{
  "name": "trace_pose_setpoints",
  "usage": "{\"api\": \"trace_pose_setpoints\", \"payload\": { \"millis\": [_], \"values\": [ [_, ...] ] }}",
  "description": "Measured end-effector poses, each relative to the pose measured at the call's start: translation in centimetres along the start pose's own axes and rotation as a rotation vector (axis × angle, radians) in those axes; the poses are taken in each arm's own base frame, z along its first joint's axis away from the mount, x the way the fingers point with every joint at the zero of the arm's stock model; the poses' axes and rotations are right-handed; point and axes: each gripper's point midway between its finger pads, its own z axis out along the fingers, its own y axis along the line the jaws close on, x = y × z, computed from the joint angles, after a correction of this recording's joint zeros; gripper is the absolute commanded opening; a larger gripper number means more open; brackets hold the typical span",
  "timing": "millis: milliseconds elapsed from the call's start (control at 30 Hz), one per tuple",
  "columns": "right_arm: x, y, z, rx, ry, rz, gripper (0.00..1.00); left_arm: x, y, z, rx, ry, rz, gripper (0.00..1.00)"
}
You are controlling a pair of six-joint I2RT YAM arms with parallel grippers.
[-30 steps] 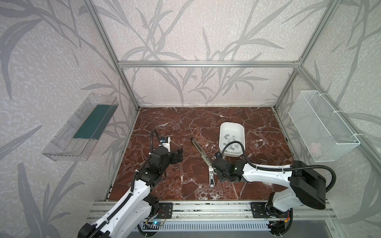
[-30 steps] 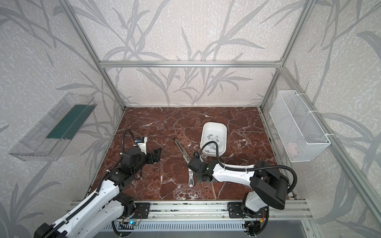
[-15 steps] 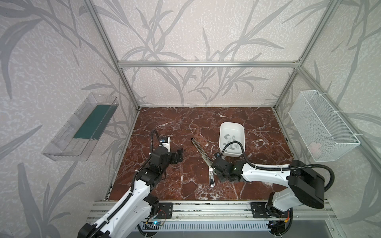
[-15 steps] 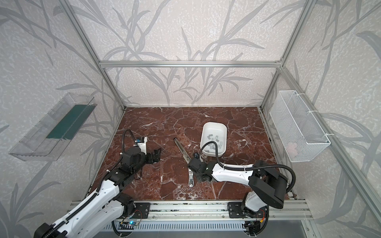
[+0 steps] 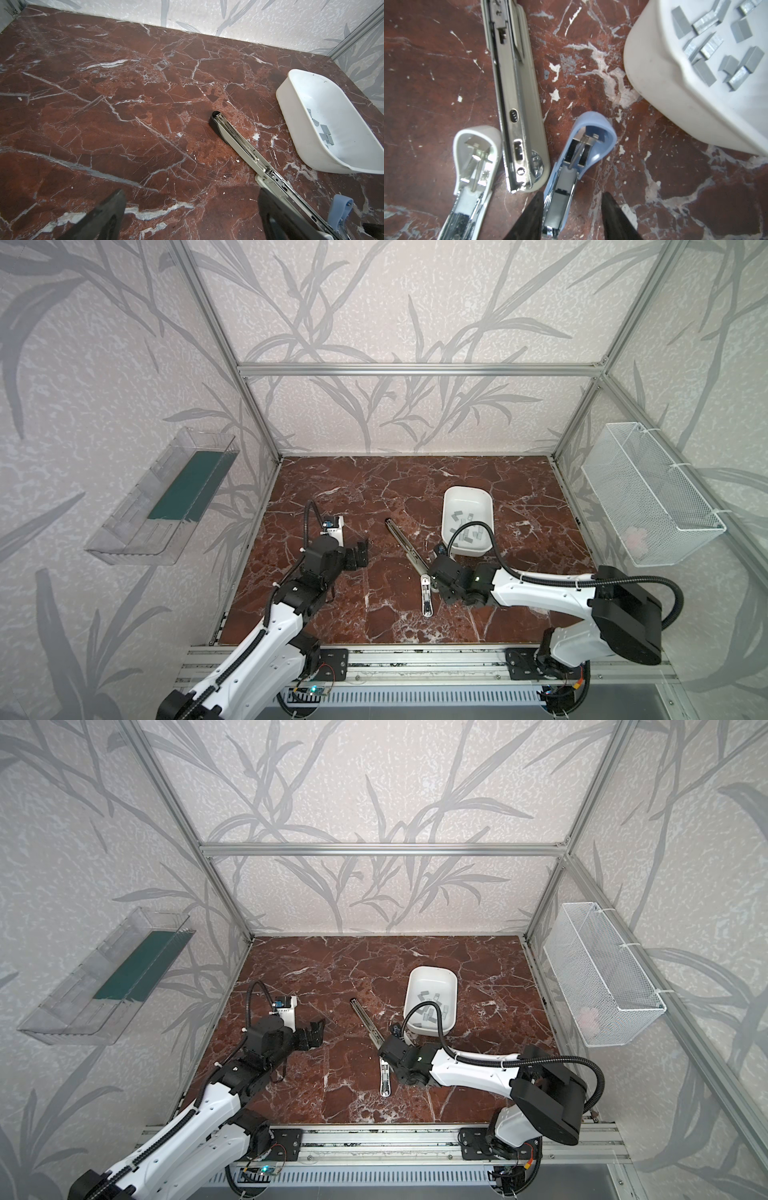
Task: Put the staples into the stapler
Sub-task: 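Lift the right gripper and move it over the white tray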
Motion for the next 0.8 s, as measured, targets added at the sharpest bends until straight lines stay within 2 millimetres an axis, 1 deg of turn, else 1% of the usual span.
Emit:
{"api": "trace_pose_setpoints", "payload": {
  "millis": [100, 133, 200, 300, 400, 467, 500, 567, 633, 733, 800],
  "values": [
    [-0.1, -0.4, -0.1, 0.021, -0.002, -0.002, 0.47, 0.0, -0.1, 0.0, 0.006, -0.001, 0.000, 0.99],
    [-0.3, -0.7, -0.2, 0.032, -0.005, 0.002, 0.46, -0.1, -0.1, -0.1, 0.007, -0.003, -0.001, 0.99],
    [-1.4, -1.4, -0.8, 0.047, -0.025, 0.015, 0.46, -0.3, -0.2, -0.2, 0.010, -0.012, -0.002, 0.99],
    [-5.3, -3.7, -2.7, 0.056, -0.110, 0.104, 0.45, -0.8, -0.2, -0.4, 0.012, -0.031, -0.003, 0.99],
    [-10.3, -7.9, -4.9, 0.075, -0.207, 0.244, 0.43, -1.7, -0.4, -0.4, 0.006, -0.044, -0.005, 0.99],
    [-13.3, -11.1, -5.7, 0.112, -0.249, 0.326, 0.43, -2.5, -0.7, -0.1, 0.010, -0.044, -0.005, 0.99],
    [-14.4, -12.3, -5.8, 0.129, -0.258, 0.352, 0.42, -2.8, -0.9, 0.1, 0.012, -0.042, -0.005, 0.99],
    [-16.8, -15.0, -5.2, 0.167, -0.255, 0.402, 0.38, -3.3, -1.3, 0.8, 0.012, -0.027, 0.000, 0.99],
    [-18.6, -16.8, -3.5, 0.182, -0.230, 0.443, 0.35, -3.7, -1.5, 1.5, 0.006, -0.008, 0.010, 0.99],
    [-20.1, -18.5, 0.5, 0.195, -0.150, 0.473, 0.35, -3.9, -1.5, 2.5, -0.008, 0.018, 0.030, 0.99],
    [-20.3, -19.0, 3.3, 0.205, -0.078, 0.471, 0.35, -3.7, -1.3, 3.0, -0.019, 0.032, 0.043, 0.99]
  ]
}}
